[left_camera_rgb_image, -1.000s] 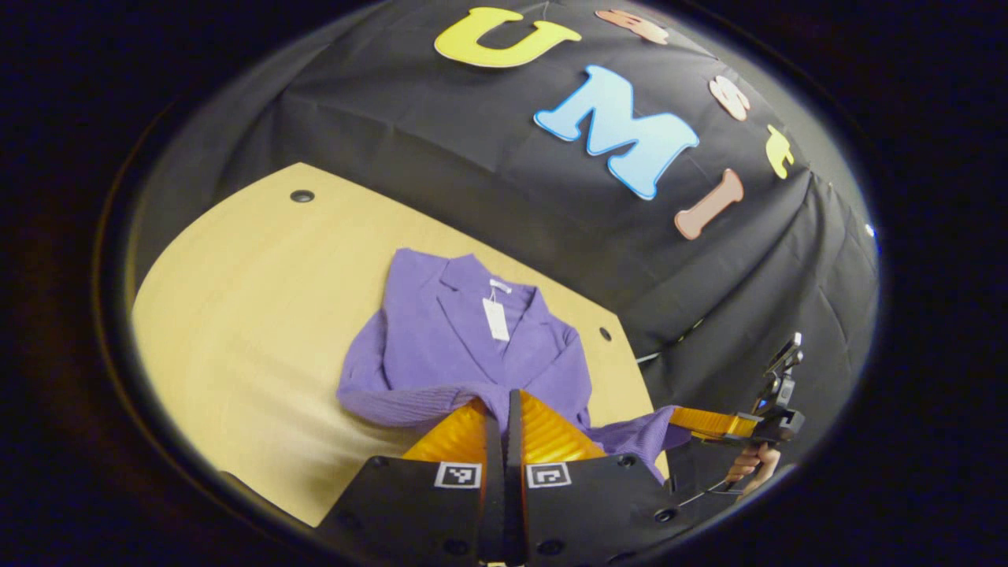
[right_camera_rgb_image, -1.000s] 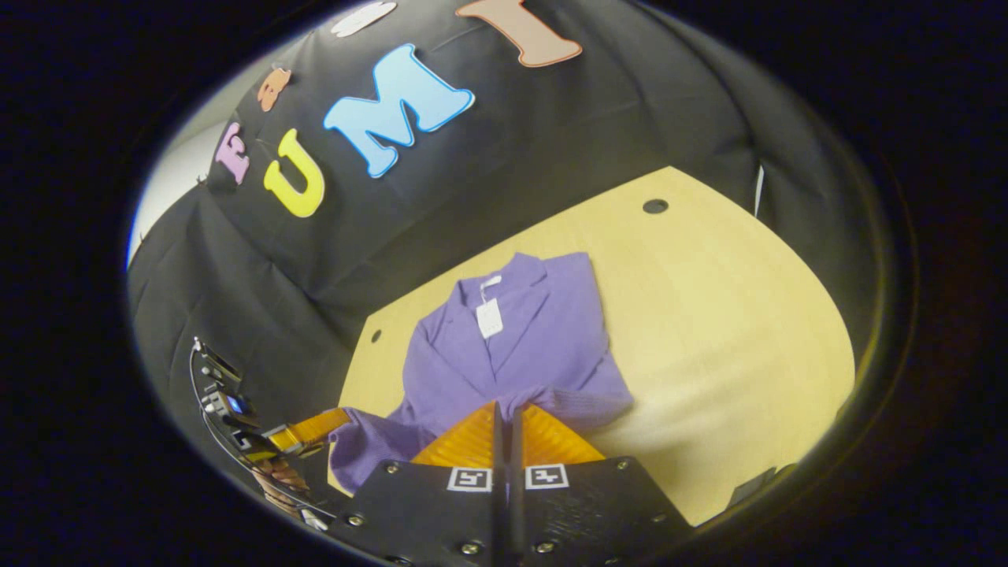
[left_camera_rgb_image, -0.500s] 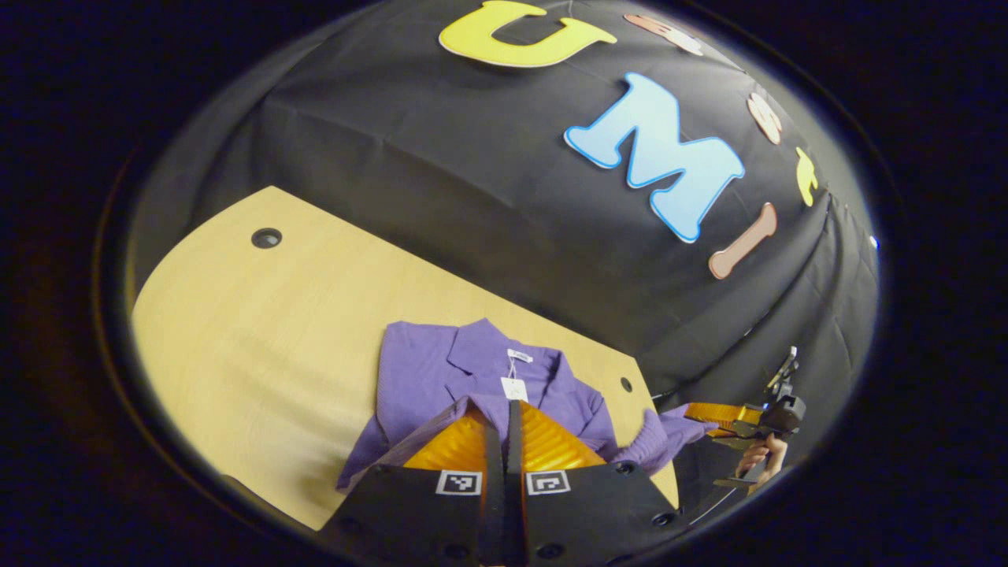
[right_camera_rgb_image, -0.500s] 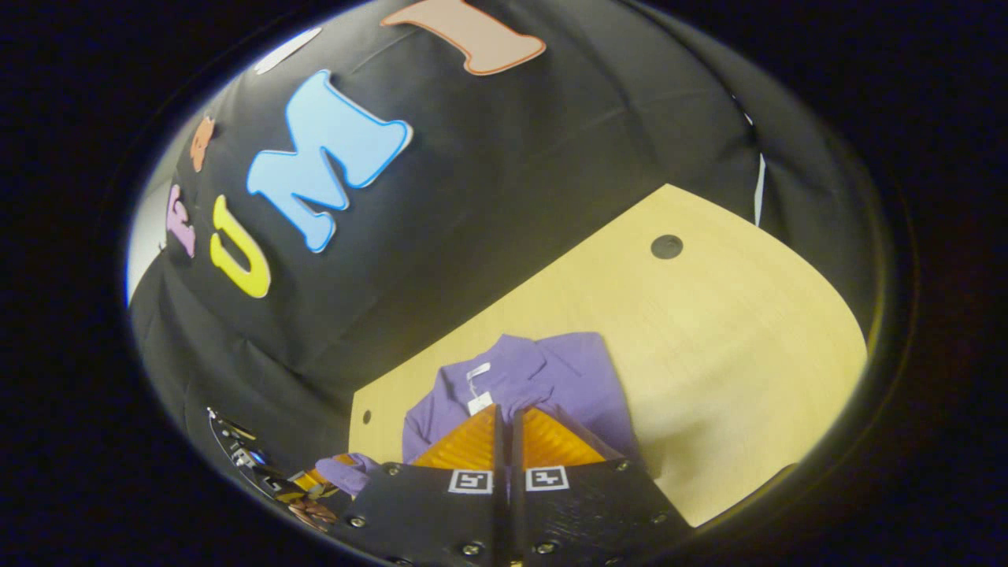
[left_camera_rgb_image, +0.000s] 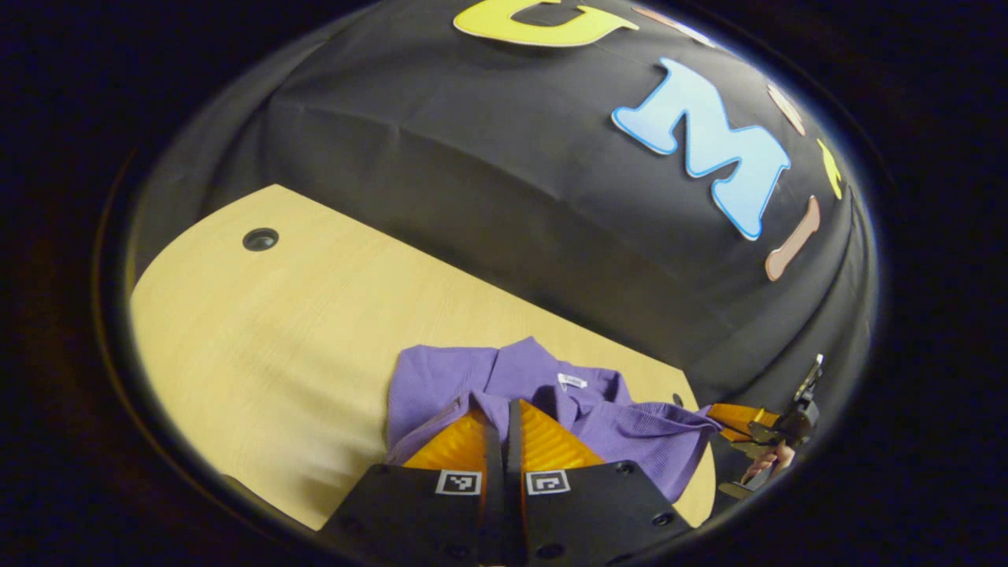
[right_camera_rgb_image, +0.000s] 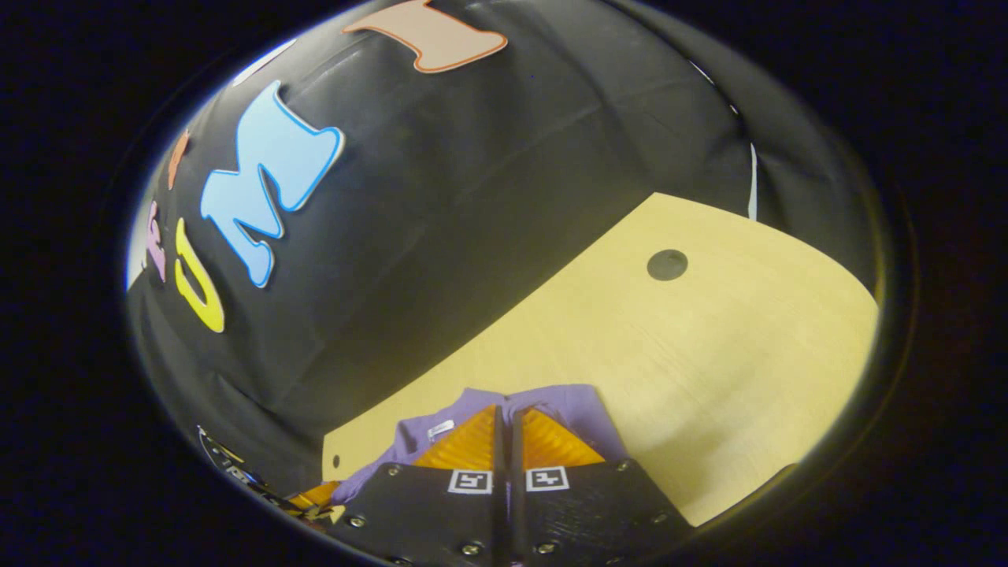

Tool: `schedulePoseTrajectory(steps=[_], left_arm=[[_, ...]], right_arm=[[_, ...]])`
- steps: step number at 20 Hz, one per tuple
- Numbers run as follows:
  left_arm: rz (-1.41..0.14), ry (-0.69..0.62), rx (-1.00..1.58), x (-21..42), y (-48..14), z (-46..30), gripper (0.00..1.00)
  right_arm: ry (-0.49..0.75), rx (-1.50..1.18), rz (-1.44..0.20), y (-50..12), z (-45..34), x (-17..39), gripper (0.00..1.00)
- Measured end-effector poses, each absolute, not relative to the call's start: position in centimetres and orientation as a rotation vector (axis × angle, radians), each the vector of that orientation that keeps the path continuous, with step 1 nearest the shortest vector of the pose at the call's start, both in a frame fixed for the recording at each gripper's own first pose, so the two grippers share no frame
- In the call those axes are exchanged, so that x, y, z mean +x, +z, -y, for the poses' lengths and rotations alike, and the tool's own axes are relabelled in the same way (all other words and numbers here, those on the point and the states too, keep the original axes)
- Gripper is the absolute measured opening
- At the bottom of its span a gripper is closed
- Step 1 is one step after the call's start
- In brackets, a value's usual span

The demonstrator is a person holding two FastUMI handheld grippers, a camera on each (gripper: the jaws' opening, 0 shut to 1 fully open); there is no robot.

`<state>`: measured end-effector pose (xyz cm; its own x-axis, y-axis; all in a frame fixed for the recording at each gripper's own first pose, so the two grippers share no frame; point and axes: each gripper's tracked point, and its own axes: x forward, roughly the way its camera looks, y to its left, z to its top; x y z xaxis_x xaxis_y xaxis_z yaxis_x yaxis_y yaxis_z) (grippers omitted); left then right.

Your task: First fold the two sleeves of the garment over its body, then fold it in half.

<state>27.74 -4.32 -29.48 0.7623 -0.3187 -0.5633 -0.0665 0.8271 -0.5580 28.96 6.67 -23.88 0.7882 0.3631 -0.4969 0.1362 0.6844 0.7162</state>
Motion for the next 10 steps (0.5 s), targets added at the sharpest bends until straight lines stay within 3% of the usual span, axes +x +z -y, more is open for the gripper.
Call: schedulePoseTrajectory(steps=[7,8,9,10], left_arm=[[-0.704,-0.101,-0.533,27.9,-31.0,4.9,0.1],[-0.698,-0.101,-0.531,27.9,-30.6,4.9,0.05],[-0.686,-0.096,-0.524,27.7,-30.0,5.0,0.17],[-0.676,-0.093,-0.509,27.4,-29.4,5.0,0.24]], right_arm=[[0.084,0.675,-0.665,-25.5,-6.1,28.4,0.05],[0.09,0.655,-0.656,-25.3,-6.0,28.0,0.05],[0.093,0.632,-0.654,-24.9,-5.9,27.7,0.12],[0.105,0.613,-0.65,-24.3,-5.9,27.2,0.19]])
